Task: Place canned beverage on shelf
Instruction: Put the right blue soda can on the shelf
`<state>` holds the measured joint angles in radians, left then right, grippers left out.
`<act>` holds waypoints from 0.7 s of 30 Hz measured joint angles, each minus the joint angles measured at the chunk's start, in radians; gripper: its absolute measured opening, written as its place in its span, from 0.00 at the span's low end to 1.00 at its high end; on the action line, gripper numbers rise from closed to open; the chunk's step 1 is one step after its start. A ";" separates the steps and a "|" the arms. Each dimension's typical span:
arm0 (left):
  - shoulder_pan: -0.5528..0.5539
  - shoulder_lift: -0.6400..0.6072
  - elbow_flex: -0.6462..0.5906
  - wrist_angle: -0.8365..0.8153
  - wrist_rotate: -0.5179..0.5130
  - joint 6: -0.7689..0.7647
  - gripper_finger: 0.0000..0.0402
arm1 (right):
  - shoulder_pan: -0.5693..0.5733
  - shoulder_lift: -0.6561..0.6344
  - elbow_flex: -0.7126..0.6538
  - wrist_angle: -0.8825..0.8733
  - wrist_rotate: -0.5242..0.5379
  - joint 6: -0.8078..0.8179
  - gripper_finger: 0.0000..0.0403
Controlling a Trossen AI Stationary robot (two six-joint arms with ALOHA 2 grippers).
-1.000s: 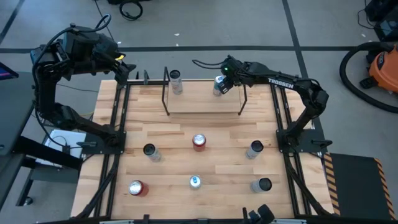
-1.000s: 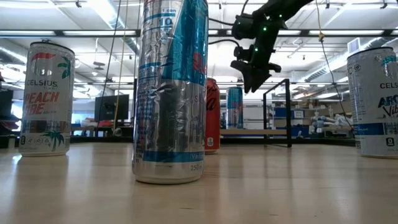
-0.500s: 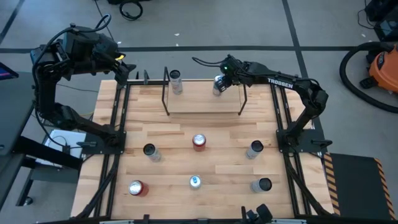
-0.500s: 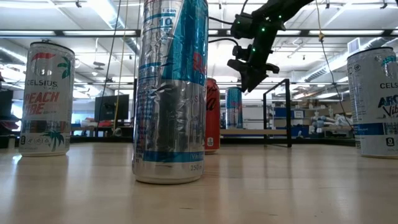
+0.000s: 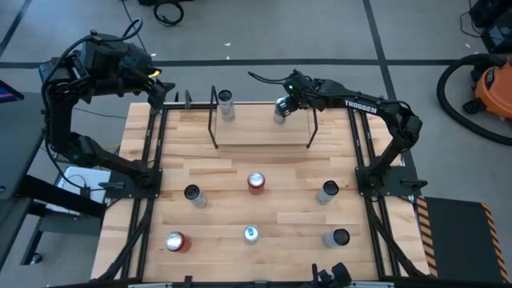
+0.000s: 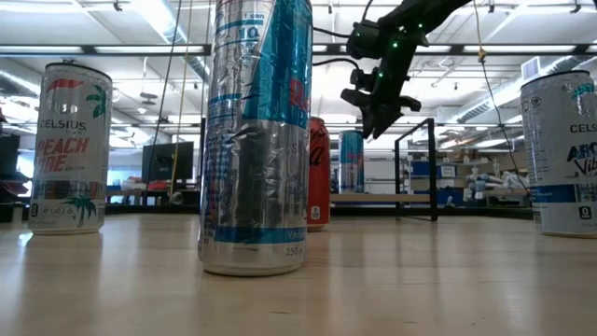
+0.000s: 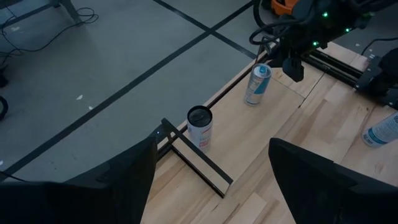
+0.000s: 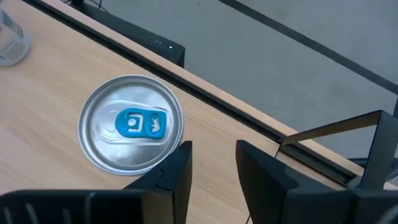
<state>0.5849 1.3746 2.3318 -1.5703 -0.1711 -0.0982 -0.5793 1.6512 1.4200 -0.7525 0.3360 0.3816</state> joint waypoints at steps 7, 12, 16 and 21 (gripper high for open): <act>0.000 0.000 0.000 0.000 0.000 0.001 0.78 | 0.000 0.000 0.000 0.031 -0.056 0.002 0.33; 0.000 0.000 0.000 0.000 0.000 0.001 0.78 | 0.002 0.005 0.000 0.036 -0.062 0.009 0.33; 0.000 0.000 0.000 0.001 0.000 0.001 0.78 | 0.010 0.049 0.000 0.049 -0.065 0.009 0.33; 0.000 0.000 0.000 0.001 0.000 0.006 0.78 | 0.020 0.101 0.000 0.084 -0.073 -0.007 0.33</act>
<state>0.5846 1.3746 2.3314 -1.5692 -0.1711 -0.0925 -0.5595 1.7518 1.4197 -0.6683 0.2633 0.3744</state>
